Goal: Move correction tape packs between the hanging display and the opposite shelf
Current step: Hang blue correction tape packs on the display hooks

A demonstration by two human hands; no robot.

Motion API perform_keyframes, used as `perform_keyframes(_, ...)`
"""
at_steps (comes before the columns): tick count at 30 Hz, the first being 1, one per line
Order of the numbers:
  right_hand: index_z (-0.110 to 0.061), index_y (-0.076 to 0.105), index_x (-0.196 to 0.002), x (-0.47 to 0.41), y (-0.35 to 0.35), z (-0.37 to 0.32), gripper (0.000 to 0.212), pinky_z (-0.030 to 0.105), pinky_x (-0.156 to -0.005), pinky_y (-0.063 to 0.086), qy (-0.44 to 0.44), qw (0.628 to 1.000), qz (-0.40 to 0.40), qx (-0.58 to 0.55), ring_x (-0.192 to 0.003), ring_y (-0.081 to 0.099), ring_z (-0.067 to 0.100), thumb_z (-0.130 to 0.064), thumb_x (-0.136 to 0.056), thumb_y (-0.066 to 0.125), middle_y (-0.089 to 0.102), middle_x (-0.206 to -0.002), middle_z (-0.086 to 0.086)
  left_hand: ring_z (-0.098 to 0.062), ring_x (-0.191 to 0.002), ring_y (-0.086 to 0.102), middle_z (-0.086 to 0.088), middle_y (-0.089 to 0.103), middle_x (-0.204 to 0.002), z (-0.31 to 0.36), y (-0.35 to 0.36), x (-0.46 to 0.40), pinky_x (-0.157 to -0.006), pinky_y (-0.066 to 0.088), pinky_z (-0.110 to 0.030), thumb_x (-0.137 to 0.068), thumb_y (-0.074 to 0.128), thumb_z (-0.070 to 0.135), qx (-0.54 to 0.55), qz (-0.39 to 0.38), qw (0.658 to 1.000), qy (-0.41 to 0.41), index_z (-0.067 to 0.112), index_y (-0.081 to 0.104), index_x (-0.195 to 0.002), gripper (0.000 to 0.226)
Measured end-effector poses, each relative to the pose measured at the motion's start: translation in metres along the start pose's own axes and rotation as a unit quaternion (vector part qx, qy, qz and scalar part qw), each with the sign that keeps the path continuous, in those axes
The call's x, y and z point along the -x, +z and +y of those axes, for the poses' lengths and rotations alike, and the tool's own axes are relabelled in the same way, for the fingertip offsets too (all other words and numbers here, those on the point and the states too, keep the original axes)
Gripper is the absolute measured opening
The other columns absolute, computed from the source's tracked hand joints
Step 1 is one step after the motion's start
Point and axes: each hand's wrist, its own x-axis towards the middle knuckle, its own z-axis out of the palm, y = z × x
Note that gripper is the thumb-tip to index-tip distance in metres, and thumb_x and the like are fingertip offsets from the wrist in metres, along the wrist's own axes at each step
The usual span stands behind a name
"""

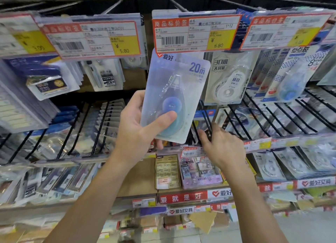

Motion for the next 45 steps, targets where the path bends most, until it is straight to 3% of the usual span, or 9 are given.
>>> perform_keyframes(6, -0.009, 0.052, -0.132, -0.001, 0.005, 0.002, 0.058, 0.039, -0.072, 0.046, -0.001, 1.0, 0.014, 0.007, -0.094, 0.068, 0.037, -0.055, -0.103, 0.031, 0.071, -0.112, 0.013, -0.026, -0.05, 0.061, 0.0, 0.069, -0.089, 0.005, 0.008, -0.011, -0.035, 0.048, -0.033, -0.08, 0.077, 0.026, 0.011, 0.002, 1.0, 0.025, 0.019, 0.055, -0.105, 0.034)
perform_keyframes(9, -0.008, 0.053, -0.131, 0.0, 0.006, 0.003, 0.056, 0.039, -0.072, 0.044, -0.006, 1.0, 0.014, 0.004, -0.095, 0.068, 0.036, -0.053, -0.103, 0.032, 0.07, -0.113, 0.013, -0.018, -0.071, 0.07, 0.007, 0.07, -0.096, 0.009, 0.013, -0.016, -0.05, 0.057, -0.035, -0.087, 0.073, 0.017, 0.009, 0.006, 0.999, 0.053, 0.02, 0.054, -0.111, 0.03)
perform_keyframes(11, -0.008, 0.053, -0.129, 0.0, 0.006, 0.003, 0.055, 0.038, -0.069, 0.041, -0.01, 1.0, 0.017, 0.006, -0.094, 0.068, 0.036, -0.052, -0.104, 0.031, 0.07, -0.112, 0.013, -0.018, -0.08, 0.072, 0.009, 0.069, -0.101, 0.012, 0.017, -0.018, -0.048, 0.059, -0.039, -0.091, 0.067, 0.016, 0.014, 0.009, 0.998, 0.056, 0.02, 0.052, -0.115, 0.029)
perform_keyframes(15, -0.008, 0.053, -0.13, 0.0, 0.006, 0.002, 0.054, 0.038, -0.07, 0.041, -0.007, 1.0, 0.02, 0.005, -0.094, 0.068, 0.037, -0.051, -0.104, 0.032, 0.07, -0.113, 0.014, -0.024, -0.081, 0.073, 0.006, 0.067, -0.105, 0.016, 0.02, -0.02, -0.04, 0.055, -0.046, -0.093, 0.064, 0.017, 0.017, 0.008, 0.999, 0.046, 0.015, 0.049, -0.12, 0.031)
perform_keyframes(20, -0.007, 0.053, -0.13, 0.001, 0.005, 0.001, 0.055, 0.039, -0.072, 0.043, -0.006, 1.0, 0.022, 0.001, -0.096, 0.068, 0.037, -0.05, -0.104, 0.032, 0.07, -0.117, 0.015, -0.031, -0.07, 0.072, -0.002, 0.068, -0.106, 0.023, 0.02, -0.017, -0.037, 0.052, -0.037, -0.093, 0.067, 0.021, 0.019, 0.007, 0.999, 0.037, 0.018, 0.051, -0.116, 0.028)
perform_keyframes(25, -0.007, 0.054, -0.125, 0.001, 0.005, 0.002, 0.054, 0.037, -0.068, 0.034, -0.014, 1.0, 0.022, 0.01, -0.095, 0.068, 0.036, -0.05, -0.104, 0.03, 0.07, -0.114, 0.013, -0.032, -0.064, 0.07, -0.002, 0.069, -0.1, 0.028, 0.019, -0.016, -0.034, 0.05, -0.036, -0.092, 0.068, 0.019, 0.002, -0.001, 0.999, 0.045, 0.016, 0.053, -0.115, 0.027)
perform_keyframes(35, -0.008, 0.056, -0.125, 0.002, 0.007, 0.002, 0.052, 0.036, -0.067, 0.036, -0.009, 0.999, 0.037, 0.008, -0.091, 0.068, 0.035, -0.048, -0.103, 0.032, 0.071, -0.108, 0.012, -0.024, -0.077, 0.072, 0.001, 0.07, -0.102, 0.021, 0.02, -0.016, -0.043, 0.056, -0.04, -0.092, 0.068, 0.021, 0.008, 0.01, 0.999, 0.029, 0.016, 0.054, -0.114, 0.027)
perform_keyframes(38, -0.009, 0.056, -0.125, 0.002, 0.007, 0.001, 0.052, 0.037, -0.069, 0.04, -0.007, 0.999, 0.037, 0.004, -0.09, 0.068, 0.035, -0.049, -0.104, 0.032, 0.071, -0.106, 0.011, -0.031, -0.072, 0.071, -0.006, 0.069, -0.104, 0.015, 0.018, -0.012, -0.039, 0.053, -0.039, -0.092, 0.068, 0.021, 0.019, 0.01, 1.0, 0.016, 0.017, 0.054, -0.112, 0.025)
perform_keyframes(45, -0.009, 0.057, -0.123, 0.001, 0.008, 0.002, 0.05, 0.037, -0.067, 0.037, -0.003, 0.999, 0.038, -0.006, -0.087, 0.068, 0.034, -0.049, -0.103, 0.033, 0.071, -0.101, 0.01, -0.026, -0.055, 0.067, -0.019, 0.066, -0.1, 0.011, 0.022, -0.008, -0.039, 0.049, -0.031, -0.093, 0.068, 0.02, 0.043, 0.013, 0.999, 0.006, 0.014, 0.052, -0.108, 0.023)
